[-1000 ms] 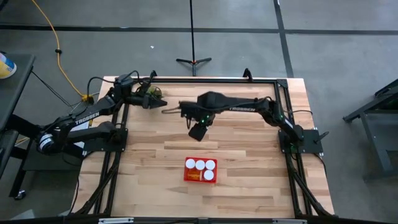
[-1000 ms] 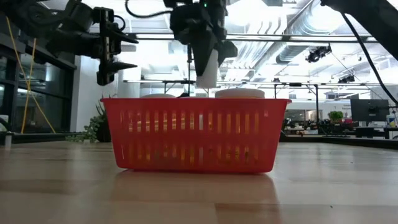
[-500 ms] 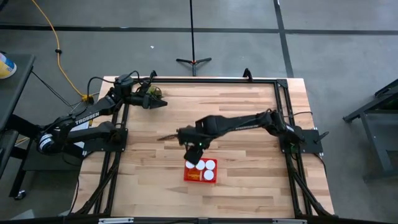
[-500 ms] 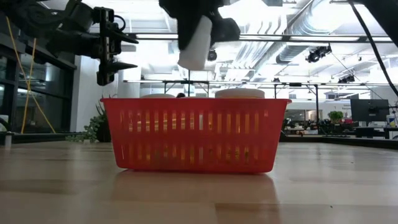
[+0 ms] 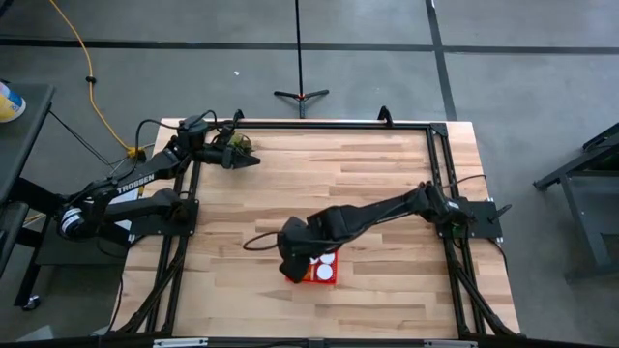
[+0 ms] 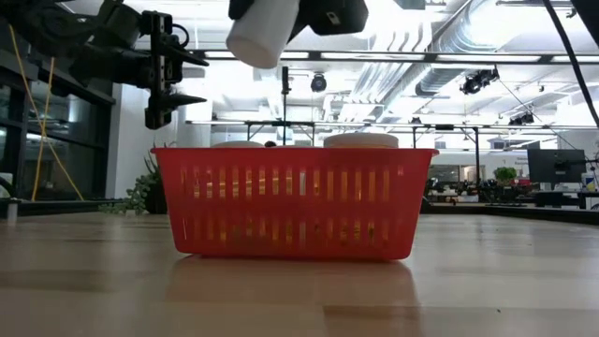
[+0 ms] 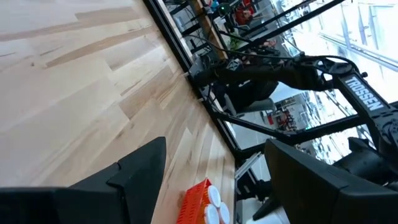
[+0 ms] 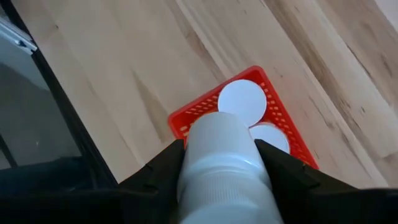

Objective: Pick and place pill bottles into a basket
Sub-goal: Put the white pill bottle into the red bin, then return to Home Position

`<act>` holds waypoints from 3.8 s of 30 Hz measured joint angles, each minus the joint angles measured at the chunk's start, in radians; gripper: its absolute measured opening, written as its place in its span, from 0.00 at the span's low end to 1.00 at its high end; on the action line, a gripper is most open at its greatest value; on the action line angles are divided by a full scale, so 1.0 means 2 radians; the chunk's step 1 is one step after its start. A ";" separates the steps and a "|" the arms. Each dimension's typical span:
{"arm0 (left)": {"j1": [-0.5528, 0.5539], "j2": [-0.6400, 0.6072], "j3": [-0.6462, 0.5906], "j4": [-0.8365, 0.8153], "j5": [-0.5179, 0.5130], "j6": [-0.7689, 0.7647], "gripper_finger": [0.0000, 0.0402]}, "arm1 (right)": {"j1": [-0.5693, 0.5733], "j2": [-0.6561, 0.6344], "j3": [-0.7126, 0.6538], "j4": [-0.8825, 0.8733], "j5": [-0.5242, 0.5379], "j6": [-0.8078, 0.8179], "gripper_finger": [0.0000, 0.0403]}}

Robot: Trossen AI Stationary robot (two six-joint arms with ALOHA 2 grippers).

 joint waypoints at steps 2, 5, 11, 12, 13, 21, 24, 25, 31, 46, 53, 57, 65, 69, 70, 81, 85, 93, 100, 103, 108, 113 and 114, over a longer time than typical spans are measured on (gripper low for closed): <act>0.000 0.000 0.000 0.000 0.000 0.000 0.77 | 0.006 0.000 0.000 0.001 0.007 0.009 0.41; 0.000 0.000 0.000 0.000 0.001 -0.002 0.77 | 0.013 0.007 0.000 0.015 0.018 0.019 0.41; 0.000 0.000 0.000 0.000 0.005 -0.007 0.77 | 0.019 0.044 -0.001 0.027 0.008 0.035 0.40; 0.000 0.000 0.000 0.000 0.005 -0.009 0.77 | 0.019 0.050 -0.001 0.027 0.004 0.038 0.40; 0.000 0.000 0.000 0.000 0.005 -0.009 0.77 | 0.020 0.052 -0.001 0.031 -0.001 0.041 0.41; 0.000 0.000 0.000 0.000 0.007 -0.009 0.77 | 0.023 0.067 -0.001 0.046 -0.009 0.046 0.40; 0.000 0.000 0.000 0.000 0.010 -0.009 0.77 | 0.023 0.070 -0.001 0.049 -0.003 0.046 0.40; 0.000 0.000 0.000 0.000 0.011 -0.009 0.77 | 0.022 0.072 -0.001 0.049 -0.003 0.046 0.40; 0.000 0.000 0.000 0.004 0.011 -0.005 0.77 | 0.022 0.084 -0.001 0.045 -0.006 0.046 0.47; 0.000 0.000 0.000 0.004 0.031 0.000 0.77 | 0.011 0.096 0.000 0.048 -0.010 0.052 0.49; 0.000 0.000 0.000 0.004 0.033 0.001 0.77 | 0.011 0.097 0.000 0.026 -0.013 0.055 0.59; 0.000 0.000 0.000 0.004 0.033 0.002 0.77 | 0.011 0.097 0.000 0.018 -0.014 0.059 0.61; 0.000 0.000 0.000 0.004 0.033 0.002 0.77 | 0.010 0.097 0.000 0.018 -0.046 0.061 0.63; 0.000 0.000 0.000 0.004 0.033 0.002 0.77 | 0.010 0.097 0.011 0.008 -0.058 0.063 0.63; 0.000 0.000 0.000 0.004 0.033 0.002 0.77 | 0.010 0.097 0.016 0.007 -0.058 0.063 0.63; 0.000 0.000 0.000 0.004 0.055 0.014 0.77 | 0.011 0.076 0.037 -0.022 -0.047 0.047 0.63; 0.000 0.000 0.000 0.004 0.058 0.014 0.77 | 0.012 0.060 0.037 -0.023 -0.033 0.034 0.63; 0.000 0.000 0.000 0.005 0.058 0.014 0.77 | 0.003 0.010 0.037 -0.033 0.054 -0.023 0.63; -0.001 -0.003 0.000 0.032 0.058 0.013 0.77 | -0.013 -0.040 0.037 -0.060 0.111 -0.102 0.63; -0.014 -0.014 -0.001 0.094 0.059 0.013 0.77 | -0.022 -0.059 0.037 -0.066 0.134 -0.148 0.63; -0.073 -0.043 0.024 0.184 -0.011 0.007 0.77 | -0.041 -0.087 0.037 -0.069 0.145 -0.217 0.63; -0.157 -0.061 0.092 0.120 -0.090 0.062 0.77 | -0.064 -0.109 0.037 -0.068 0.148 -0.272 0.63; -0.177 -0.063 0.106 0.095 -0.105 0.079 0.77 | -0.069 -0.113 0.037 -0.067 0.148 -0.282 0.63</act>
